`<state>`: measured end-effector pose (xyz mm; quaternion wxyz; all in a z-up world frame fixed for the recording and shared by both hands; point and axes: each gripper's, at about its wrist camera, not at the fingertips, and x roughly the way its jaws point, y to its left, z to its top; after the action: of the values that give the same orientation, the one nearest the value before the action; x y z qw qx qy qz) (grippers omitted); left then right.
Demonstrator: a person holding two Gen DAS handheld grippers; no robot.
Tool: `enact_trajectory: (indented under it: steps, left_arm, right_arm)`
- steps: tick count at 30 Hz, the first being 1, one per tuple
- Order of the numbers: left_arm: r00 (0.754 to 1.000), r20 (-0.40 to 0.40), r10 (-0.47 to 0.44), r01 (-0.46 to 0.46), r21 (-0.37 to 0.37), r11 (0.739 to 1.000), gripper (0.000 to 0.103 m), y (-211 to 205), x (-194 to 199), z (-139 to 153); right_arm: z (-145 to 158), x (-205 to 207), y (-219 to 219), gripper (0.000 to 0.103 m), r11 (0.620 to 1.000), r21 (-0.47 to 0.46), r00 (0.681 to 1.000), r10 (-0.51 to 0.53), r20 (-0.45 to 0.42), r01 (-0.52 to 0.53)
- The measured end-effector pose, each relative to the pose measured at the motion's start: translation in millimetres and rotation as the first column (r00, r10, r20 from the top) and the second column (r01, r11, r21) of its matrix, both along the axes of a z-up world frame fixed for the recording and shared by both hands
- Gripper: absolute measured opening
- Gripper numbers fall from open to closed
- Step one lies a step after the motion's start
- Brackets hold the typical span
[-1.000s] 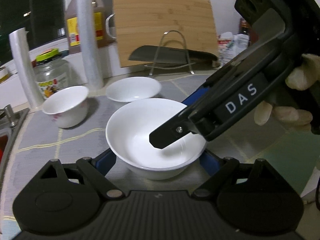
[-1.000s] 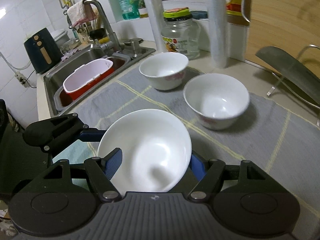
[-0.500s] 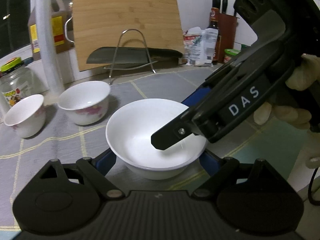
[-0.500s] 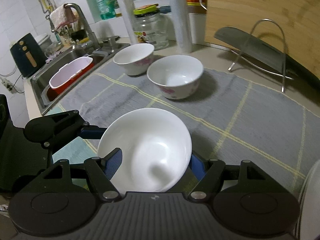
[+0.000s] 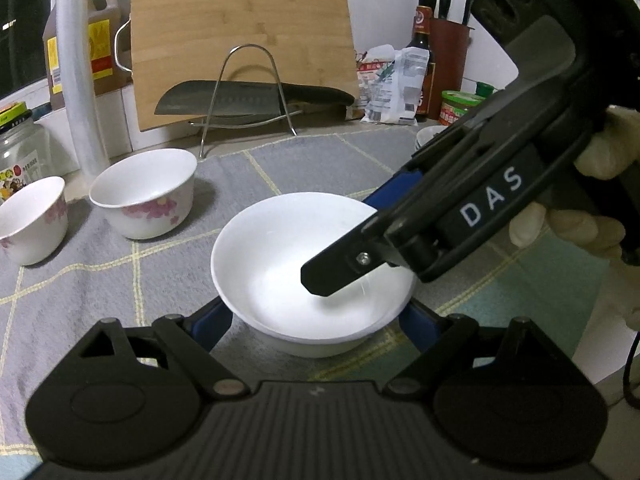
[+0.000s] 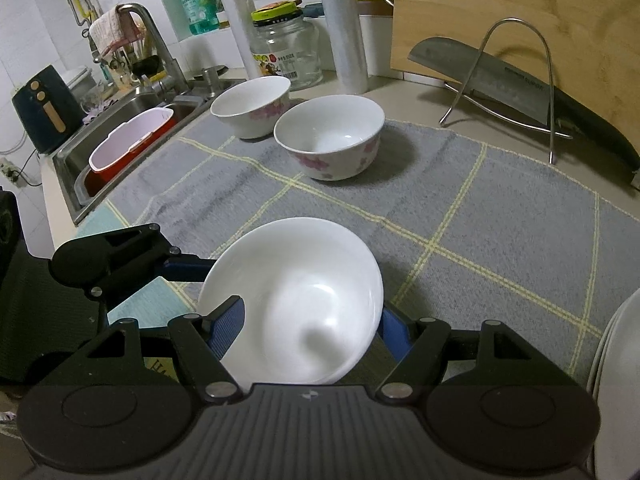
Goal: Organize plates and bowls
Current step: 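Close the right gripper on the bowl rim and lift the bowl, then grasp a second white bowl with the left gripper while the right gripper holds the first bowl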
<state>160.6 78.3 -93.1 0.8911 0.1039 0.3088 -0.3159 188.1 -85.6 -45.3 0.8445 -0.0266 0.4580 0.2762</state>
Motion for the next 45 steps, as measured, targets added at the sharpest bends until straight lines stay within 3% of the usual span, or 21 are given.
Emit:
enact_trajectory:
  steps: [3, 5, 7, 10, 15, 25, 29, 38, 45]
  left_arm:
    - [1.0, 0.0, 0.003, -0.003, -0.021, 1.0, 0.094, 1.0, -1.3, 0.2]
    - [1.0, 0.012, 0.005, -0.005, -0.033, 0.999, 0.102, 1.9, -2.0, 1.9]
    - [1.0, 0.019, 0.005, -0.004, -0.025, 1.0, 0.102, 1.7, -2.4, 2.6]
    - [1.0, 0.005, 0.01, -0.01, -0.008, 1.0, 0.102, 3.6, -4.1, 1.7]
    - [0.999, -0.012, 0.04, -0.04, -0.014, 0.999, 0.102, 17.0, -11.8, 7.4]
    - [0.978, -0.045, 0.201, -0.201, 0.013, 0.98, 0.102, 51.2, -3.7, 14.4]
    - [0.97, -0.006, 0.244, -0.244, 0.024, 0.97, 0.102, 60.5, 7.7, 22.3]
    - [0.961, 0.029, 0.274, -0.274, -0.001, 0.962, 0.102, 70.8, 50.5, 44.3]
    - [0.97, 0.022, 0.242, -0.242, -0.001, 0.97, 0.102, 62.1, 90.7, 47.2]
  right_arm:
    - [-0.7, 0.7, 0.3, 0.079, 1.0, 0.0, 1.0, 0.001, -0.001, -0.001]
    - [-1.2, 1.4, 0.4, 0.085, 1.0, 0.004, 1.0, 0.0, -0.002, 0.001]
    - [0.1, 1.3, 0.0, 0.096, 1.0, 0.004, 1.0, -0.007, 0.01, 0.007]
    - [3.5, 0.7, -0.9, 0.103, 1.0, 0.002, 0.999, -0.014, 0.031, 0.014]
    - [9.1, 1.1, -4.0, 0.103, 1.0, -0.015, 0.998, -0.024, 0.063, 0.025]
    - [19.0, 3.6, -2.4, 0.103, 0.998, -0.05, 0.99, -0.027, 0.136, 0.034]
    - [22.4, 6.8, 2.1, 0.103, 0.997, -0.069, 0.986, -0.007, 0.164, 0.019]
    - [22.5, 18.3, 16.4, 0.103, 0.989, -0.15, 0.968, 0.039, 0.249, -0.002]
    - [23.2, 33.8, 25.2, 0.103, 0.988, -0.151, 0.958, 0.052, 0.283, -0.009]
